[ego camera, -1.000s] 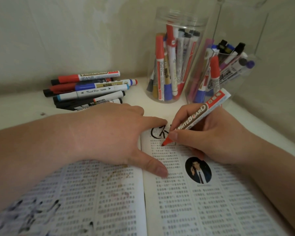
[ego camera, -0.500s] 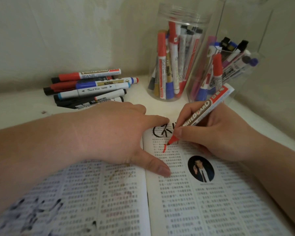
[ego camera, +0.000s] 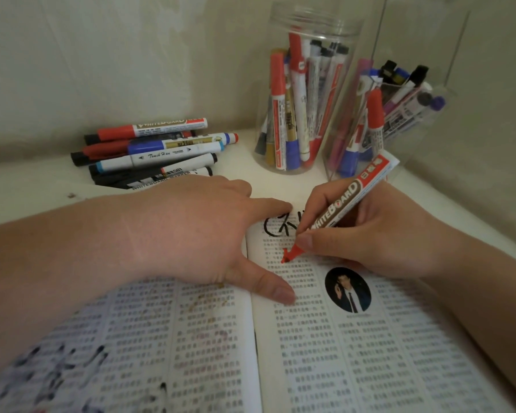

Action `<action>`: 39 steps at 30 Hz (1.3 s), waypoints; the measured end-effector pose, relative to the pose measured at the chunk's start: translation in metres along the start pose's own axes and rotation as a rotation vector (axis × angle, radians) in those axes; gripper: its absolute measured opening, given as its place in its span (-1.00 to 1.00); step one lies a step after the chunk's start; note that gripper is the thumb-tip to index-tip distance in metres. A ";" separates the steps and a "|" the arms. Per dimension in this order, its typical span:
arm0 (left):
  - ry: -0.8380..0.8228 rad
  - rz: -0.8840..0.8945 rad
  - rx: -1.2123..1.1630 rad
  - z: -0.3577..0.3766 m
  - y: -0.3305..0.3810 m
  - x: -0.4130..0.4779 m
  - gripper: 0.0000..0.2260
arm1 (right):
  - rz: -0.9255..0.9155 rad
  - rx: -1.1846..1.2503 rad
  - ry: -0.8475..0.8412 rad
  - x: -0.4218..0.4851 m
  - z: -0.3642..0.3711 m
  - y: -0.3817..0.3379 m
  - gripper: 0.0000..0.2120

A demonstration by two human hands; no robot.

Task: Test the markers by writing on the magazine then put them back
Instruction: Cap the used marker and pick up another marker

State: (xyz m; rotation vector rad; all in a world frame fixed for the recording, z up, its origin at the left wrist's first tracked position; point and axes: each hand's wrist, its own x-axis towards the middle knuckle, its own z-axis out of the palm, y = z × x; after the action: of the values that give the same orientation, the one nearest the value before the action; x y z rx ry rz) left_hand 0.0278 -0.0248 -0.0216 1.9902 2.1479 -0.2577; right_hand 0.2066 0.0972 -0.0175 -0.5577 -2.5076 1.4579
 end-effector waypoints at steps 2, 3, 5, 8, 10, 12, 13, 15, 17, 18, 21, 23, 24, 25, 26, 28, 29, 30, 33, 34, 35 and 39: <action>0.008 0.001 -0.001 0.000 0.000 0.000 0.01 | -0.008 -0.013 0.002 0.000 0.000 -0.001 -0.92; 0.011 0.000 -0.003 0.001 0.000 0.000 0.00 | -0.009 -0.020 0.005 -0.001 0.001 -0.002 -0.92; 0.011 -0.003 -0.008 0.001 -0.001 0.000 0.00 | -0.005 -0.037 0.009 -0.001 0.001 -0.003 -0.90; 0.008 -0.005 -0.010 0.001 -0.001 0.000 0.01 | 0.001 -0.138 0.044 0.001 -0.001 -0.003 -0.85; 0.004 -0.009 -0.005 0.001 -0.001 0.000 0.01 | 0.019 -0.177 0.070 0.002 -0.003 -0.003 -0.86; 0.001 -0.012 -0.003 0.001 0.000 0.000 0.00 | 0.040 -0.152 0.089 0.002 -0.004 -0.002 -0.87; -0.001 -0.012 -0.003 0.000 0.000 0.000 0.00 | 0.047 -0.115 0.099 0.002 -0.004 -0.002 -0.87; -0.004 -0.009 -0.008 0.000 0.000 0.000 0.00 | 0.044 -0.031 0.098 0.002 -0.003 0.000 -0.85; -0.001 -0.004 -0.012 0.000 0.000 0.000 0.00 | 0.035 -0.012 0.082 0.002 -0.002 0.002 -0.84; 0.003 -0.002 -0.012 0.001 0.000 0.001 0.01 | 0.031 -0.022 0.074 0.002 -0.002 0.003 -0.85; 0.006 -0.001 0.000 0.002 -0.001 0.001 0.03 | 0.017 -0.014 0.039 0.002 -0.003 0.003 -0.88; 0.002 -0.004 0.006 0.002 -0.001 0.001 0.03 | -0.002 0.027 -0.004 0.001 -0.003 0.003 -0.91; 0.001 -0.005 0.006 0.002 -0.001 0.001 0.03 | -0.006 0.045 -0.027 0.000 -0.003 0.004 -0.91; 0.001 -0.005 0.006 0.001 -0.001 0.001 0.02 | -0.005 0.050 -0.047 0.000 -0.003 0.004 -0.91; 0.002 -0.004 0.004 0.001 -0.001 0.001 0.02 | -0.007 0.044 -0.059 0.000 -0.003 0.005 -0.91; 0.001 -0.003 0.000 0.001 0.000 0.001 0.02 | -0.011 0.037 -0.067 0.000 -0.004 0.005 -0.92; -0.001 -0.003 0.001 0.001 0.000 0.001 0.02 | -0.012 0.052 -0.063 0.000 -0.004 0.005 -0.92; -0.004 -0.002 0.003 0.001 0.000 0.001 0.02 | -0.010 0.072 -0.053 0.000 -0.004 0.006 -0.92; -0.004 -0.004 0.008 0.001 0.000 0.001 0.02 | -0.009 0.041 -0.029 0.000 -0.004 0.006 -0.91; -0.005 -0.005 0.009 0.001 0.000 0.000 0.03 | -0.014 0.007 -0.023 0.001 -0.003 0.005 -0.91; -0.008 -0.005 0.009 0.001 0.000 0.001 0.02 | -0.018 -0.026 -0.017 0.001 -0.003 0.005 -0.90; -0.006 -0.004 0.007 0.000 0.001 0.001 0.03 | -0.024 -0.070 0.009 0.002 -0.006 0.004 -0.87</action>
State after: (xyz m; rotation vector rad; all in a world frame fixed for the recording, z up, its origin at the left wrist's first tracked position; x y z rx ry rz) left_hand 0.0283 -0.0243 -0.0221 1.9866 2.1508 -0.2712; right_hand 0.2076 0.1044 -0.0183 -0.5427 -2.5581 1.3610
